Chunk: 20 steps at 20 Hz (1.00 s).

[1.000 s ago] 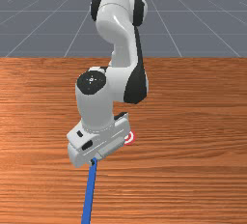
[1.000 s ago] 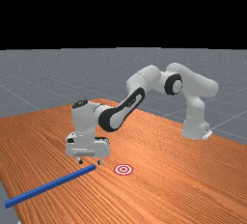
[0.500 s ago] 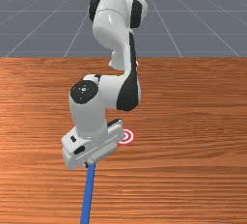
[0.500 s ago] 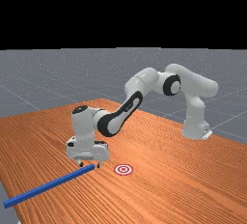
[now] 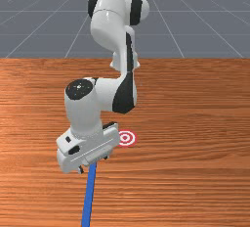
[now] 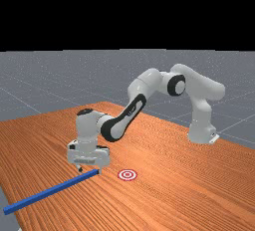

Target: Pull the pivot to the target area

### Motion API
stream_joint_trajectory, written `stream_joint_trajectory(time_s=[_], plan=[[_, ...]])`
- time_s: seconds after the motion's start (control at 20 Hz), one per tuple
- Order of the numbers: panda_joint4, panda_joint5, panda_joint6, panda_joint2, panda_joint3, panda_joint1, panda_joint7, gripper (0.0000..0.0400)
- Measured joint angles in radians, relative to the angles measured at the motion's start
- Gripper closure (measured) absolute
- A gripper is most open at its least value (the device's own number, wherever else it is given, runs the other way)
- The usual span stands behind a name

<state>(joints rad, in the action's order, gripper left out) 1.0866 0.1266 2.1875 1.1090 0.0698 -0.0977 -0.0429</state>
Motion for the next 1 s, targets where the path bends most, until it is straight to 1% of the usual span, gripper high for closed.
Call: stream_joint_trajectory(time_s=[0.05,0.1,0.15,0.25,0.3,0.35,0.4,0.45,0.5,0.55,0.6,0.65,0.7,0.75,0.85,0.9,0.95,1.0], plan=[[-0.059,-0.035,-0.058,0.03,0.035,0.02,0.041,0.0],[-0.064,-0.042,-0.051,0.039,0.043,0.026,0.05,0.0],[-0.068,-0.038,-0.049,0.046,0.039,0.023,0.045,0.0],[-0.08,-0.054,-0.035,0.067,0.057,0.036,0.066,0.0],[-0.088,-0.043,-0.036,0.077,0.045,0.028,0.054,0.0],[-0.129,-0.029,-0.063,0.095,0.014,0.002,-0.01,0.0013],[-0.16,-0.03,-0.076,0.111,0.013,0.001,-0.015,0.0002],[-0.215,-0.035,-0.102,0.14,0.01,-0.002,-0.036,0.0001],[-0.234,-0.053,-0.103,0.153,0.049,0.021,0.056,0.0001],[-0.26,-0.037,-0.117,0.167,0.013,-0.002,-0.023,0.0002],[-0.254,-0.05,-0.103,0.166,0.045,0.018,0.05,0.0],[-0.267,-0.049,-0.102,0.174,0.042,0.015,0.047,0.0],[-0.279,-0.035,-0.11,0.18,0.025,0.001,0.029,0.0035],[-0.312,-0.041,-0.112,0.199,0.023,-0.003,0.009,0.0],[-0.325,-0.04,-0.116,0.205,0.027,-0.004,0.025,0.0001],[-0.331,-0.054,-0.118,0.208,0.015,-0.006,-0.058,0.014],[-0.319,-0.058,-0.109,0.201,0.014,-0.002,-0.064,0.0209],[-0.308,-0.061,-0.104,0.196,0.013,0.002,-0.071,0.024]])
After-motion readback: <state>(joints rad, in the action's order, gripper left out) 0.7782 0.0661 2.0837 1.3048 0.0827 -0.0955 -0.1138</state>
